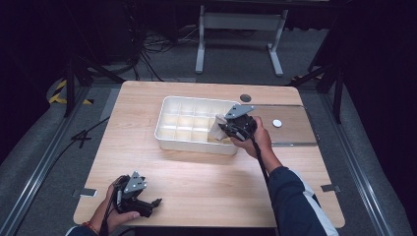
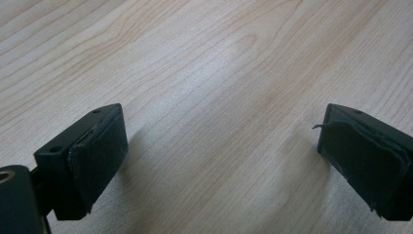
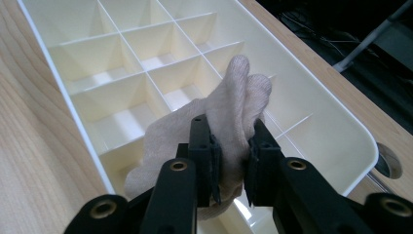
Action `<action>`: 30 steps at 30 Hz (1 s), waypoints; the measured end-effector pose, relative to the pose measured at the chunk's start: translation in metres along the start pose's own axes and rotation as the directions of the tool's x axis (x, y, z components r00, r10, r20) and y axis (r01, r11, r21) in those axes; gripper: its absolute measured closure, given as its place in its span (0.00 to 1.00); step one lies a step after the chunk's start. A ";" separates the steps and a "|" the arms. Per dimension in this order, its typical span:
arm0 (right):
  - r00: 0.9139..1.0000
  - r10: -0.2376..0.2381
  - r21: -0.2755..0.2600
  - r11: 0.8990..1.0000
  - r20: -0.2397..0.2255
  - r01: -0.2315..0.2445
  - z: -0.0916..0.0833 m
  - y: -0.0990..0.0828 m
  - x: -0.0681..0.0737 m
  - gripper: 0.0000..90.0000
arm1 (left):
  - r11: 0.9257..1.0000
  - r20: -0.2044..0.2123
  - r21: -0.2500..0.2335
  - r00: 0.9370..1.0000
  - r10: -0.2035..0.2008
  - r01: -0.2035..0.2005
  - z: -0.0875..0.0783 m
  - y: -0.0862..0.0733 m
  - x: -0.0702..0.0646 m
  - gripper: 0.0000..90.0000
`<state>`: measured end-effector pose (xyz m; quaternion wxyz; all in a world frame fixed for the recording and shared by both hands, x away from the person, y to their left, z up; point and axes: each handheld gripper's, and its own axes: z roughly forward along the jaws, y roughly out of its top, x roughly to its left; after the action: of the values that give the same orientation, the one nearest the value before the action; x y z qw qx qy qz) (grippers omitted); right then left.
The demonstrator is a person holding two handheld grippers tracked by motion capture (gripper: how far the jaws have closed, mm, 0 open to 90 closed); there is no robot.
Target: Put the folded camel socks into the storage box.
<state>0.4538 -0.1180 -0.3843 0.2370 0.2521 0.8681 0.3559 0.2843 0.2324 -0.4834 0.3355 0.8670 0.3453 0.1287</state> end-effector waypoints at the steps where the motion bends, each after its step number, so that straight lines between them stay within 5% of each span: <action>1: 1.000 -0.015 0.011 1.000 0.008 0.014 0.002 0.000 0.001 0.85 | 1.000 0.000 0.000 1.000 0.000 0.000 0.000 0.000 0.000 0.05; 13: 0.996 -0.095 0.104 0.990 -0.003 0.094 0.024 0.001 0.012 0.85 | 1.000 0.000 -0.003 1.000 -0.003 0.003 0.000 0.000 0.000 0.05; 17: 0.991 -0.127 0.150 0.980 -0.052 0.134 0.034 0.002 0.017 0.84 | 1.000 0.000 -0.003 1.000 -0.002 0.002 0.000 0.000 0.000 0.05; 24: 0.988 -0.113 0.164 0.978 -0.104 0.129 0.036 0.005 0.015 0.84 | 1.000 0.001 -0.003 1.000 -0.002 0.002 0.000 0.000 0.000 0.05; 30: 0.979 -0.073 0.264 0.957 -0.192 0.123 0.047 0.009 0.013 0.84 | 1.000 0.006 0.009 1.000 0.012 -0.012 0.001 0.002 0.001 0.03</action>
<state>0.4740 -0.0808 -0.4105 0.1377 0.2059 0.9383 0.2414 0.2863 0.2318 -0.4831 0.3317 0.8710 0.3395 0.1266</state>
